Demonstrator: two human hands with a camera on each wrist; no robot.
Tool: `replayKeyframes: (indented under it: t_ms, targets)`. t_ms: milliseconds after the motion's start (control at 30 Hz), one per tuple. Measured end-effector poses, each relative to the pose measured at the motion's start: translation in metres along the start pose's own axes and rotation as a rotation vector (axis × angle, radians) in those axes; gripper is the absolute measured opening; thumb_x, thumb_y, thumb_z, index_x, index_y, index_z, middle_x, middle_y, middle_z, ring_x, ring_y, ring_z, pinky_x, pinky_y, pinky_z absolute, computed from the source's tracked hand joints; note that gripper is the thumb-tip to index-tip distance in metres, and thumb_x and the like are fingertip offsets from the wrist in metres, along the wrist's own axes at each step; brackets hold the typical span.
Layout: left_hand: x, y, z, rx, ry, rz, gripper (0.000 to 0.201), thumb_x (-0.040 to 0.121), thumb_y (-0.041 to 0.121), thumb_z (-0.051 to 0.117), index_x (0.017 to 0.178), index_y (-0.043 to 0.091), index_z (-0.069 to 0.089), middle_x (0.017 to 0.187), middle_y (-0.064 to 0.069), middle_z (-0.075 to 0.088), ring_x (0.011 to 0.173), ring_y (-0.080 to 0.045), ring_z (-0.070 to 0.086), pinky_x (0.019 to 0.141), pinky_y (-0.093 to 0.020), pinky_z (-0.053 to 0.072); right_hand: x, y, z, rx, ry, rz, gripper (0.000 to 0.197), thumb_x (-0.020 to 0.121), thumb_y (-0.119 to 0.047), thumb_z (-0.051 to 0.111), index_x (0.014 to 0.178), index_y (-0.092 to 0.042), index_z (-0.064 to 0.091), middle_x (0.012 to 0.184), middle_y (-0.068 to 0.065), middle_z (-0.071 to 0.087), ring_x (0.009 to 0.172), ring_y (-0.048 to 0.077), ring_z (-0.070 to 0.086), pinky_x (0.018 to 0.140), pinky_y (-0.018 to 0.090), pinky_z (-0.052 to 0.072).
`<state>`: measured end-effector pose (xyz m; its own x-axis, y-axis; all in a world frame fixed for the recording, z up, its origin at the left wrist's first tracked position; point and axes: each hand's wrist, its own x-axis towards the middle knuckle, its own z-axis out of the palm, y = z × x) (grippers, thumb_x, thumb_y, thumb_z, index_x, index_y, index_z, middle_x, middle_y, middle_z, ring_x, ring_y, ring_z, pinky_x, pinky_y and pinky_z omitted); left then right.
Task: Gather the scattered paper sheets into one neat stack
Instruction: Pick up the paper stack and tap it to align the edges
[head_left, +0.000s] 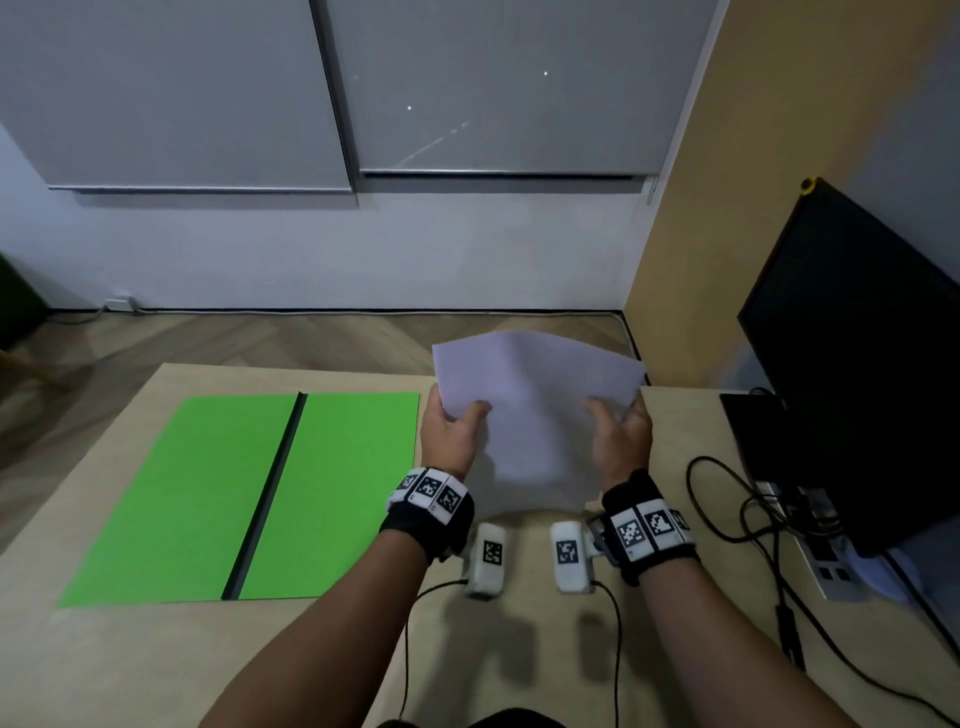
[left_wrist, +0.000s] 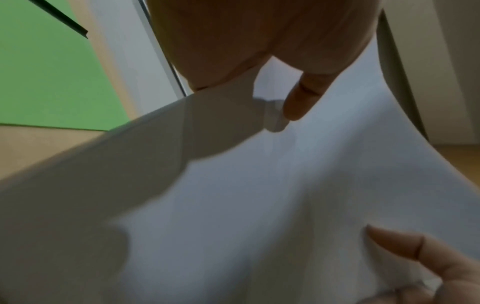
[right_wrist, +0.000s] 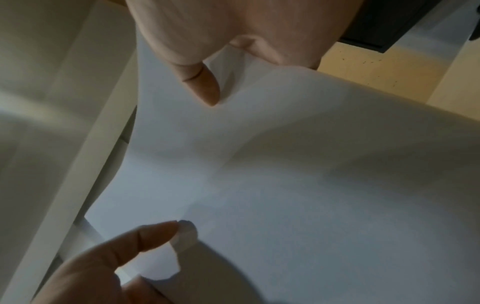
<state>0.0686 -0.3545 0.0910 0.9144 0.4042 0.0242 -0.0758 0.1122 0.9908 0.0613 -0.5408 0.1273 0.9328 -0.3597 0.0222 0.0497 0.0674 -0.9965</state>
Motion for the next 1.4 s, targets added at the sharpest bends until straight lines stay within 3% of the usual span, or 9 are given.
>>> replayKeyframes:
  t_ms: [367,600,733,867,967,1067,1200,1333,1400]
  targets:
    - [0.01,-0.051,-0.027,0.24,-0.107,-0.132,0.085,0.056,0.065,0.082,0.12,0.015,0.057,0.111,-0.002,0.071,0.104,-0.02,0.067,0.096,-0.048,0.052,0.02,0.04,-0.001,-0.212,-0.046,0.16,0.057,0.058,-0.019,0.063,0.113,-0.005,0.063,0.099,0.009,0.071,0.094,0.027,0.066,0.088,0.045,0.054]
    - [0.014,-0.009,-0.014,0.063,-0.119,0.012,0.058,0.073,0.036,0.075,0.122,0.01,0.056,0.114,-0.009,0.07,0.105,-0.026,0.068,0.092,-0.04,0.053,0.018,-0.015,-0.002,-0.136,-0.106,0.028,0.046,0.064,-0.014,0.069,0.109,-0.017,0.058,0.093,0.002,0.069,0.081,0.02,0.065,0.069,0.03,0.052]
    - [0.004,-0.03,-0.036,-0.147,-0.012,-0.238,0.053,0.083,0.014,0.074,0.132,0.005,0.054,0.125,-0.014,0.066,0.109,-0.028,0.066,0.093,-0.04,0.053,0.019,0.002,-0.043,-0.281,-0.242,0.098,0.046,0.077,-0.022,0.083,0.113,-0.016,0.055,0.092,0.002,0.071,0.077,0.01,0.065,0.065,0.018,0.051]
    - [-0.019,-0.075,-0.074,-0.299,-0.045,-0.75,0.054,0.091,0.034,0.066,0.132,0.001,0.055,0.127,-0.022,0.062,0.109,-0.037,0.064,0.093,-0.053,0.052,-0.008,0.079,-0.081,-0.34,-0.468,0.699,0.087,0.057,-0.062,0.086,0.122,-0.009,0.063,0.108,0.006,0.072,0.096,0.025,0.07,0.093,0.038,0.053]
    - [-0.044,-0.1,-0.094,-0.214,-0.001,-0.981,0.051,0.1,0.035,0.05,0.139,0.002,0.048,0.136,-0.025,0.054,0.114,-0.039,0.058,0.089,-0.052,0.05,-0.042,0.106,-0.083,-0.058,-0.43,0.966,0.061,0.081,-0.053,0.071,0.119,-0.006,0.064,0.108,0.014,0.072,0.1,0.031,0.068,0.087,0.042,0.05]
    - [-0.067,-0.126,-0.111,0.256,0.013,-1.064,0.057,0.097,0.026,0.057,0.145,0.001,0.039,0.144,-0.024,0.047,0.127,-0.039,0.052,0.085,-0.042,0.052,-0.065,0.128,-0.08,0.218,-0.241,0.992,0.033,0.098,-0.027,0.055,0.122,-0.005,0.062,0.114,0.019,0.07,0.102,0.035,0.067,0.083,0.048,0.051]
    - [-0.09,-0.156,-0.121,0.344,0.204,-1.088,0.056,0.089,0.048,0.064,0.109,-0.003,0.068,0.082,-0.014,0.068,0.07,-0.027,0.066,0.07,-0.037,0.055,-0.081,0.157,-0.076,0.14,-0.163,0.941,0.04,0.087,-0.018,0.07,0.124,-0.006,0.063,0.117,0.02,0.068,0.105,0.04,0.066,0.088,0.056,0.052]
    - [-0.098,-0.145,-0.127,0.344,0.081,-1.11,0.053,0.072,0.04,0.073,0.109,0.003,0.063,0.118,-0.02,0.065,0.104,-0.031,0.065,0.087,-0.036,0.055,-0.066,0.193,-0.087,-0.167,-0.176,0.886,0.089,0.03,-0.023,0.098,0.111,-0.004,0.067,0.1,0.012,0.074,0.089,0.035,0.071,0.085,0.053,0.054]
    - [-0.093,-0.135,-0.138,0.481,0.313,-1.048,0.075,0.063,0.038,0.078,0.121,-0.002,0.053,0.123,-0.021,0.061,0.109,-0.034,0.062,0.088,-0.034,0.053,-0.055,0.202,-0.088,-0.226,-0.173,0.833,0.066,0.06,-0.005,0.086,0.122,-0.006,0.061,0.102,0.011,0.072,0.091,0.032,0.069,0.088,0.054,0.053]
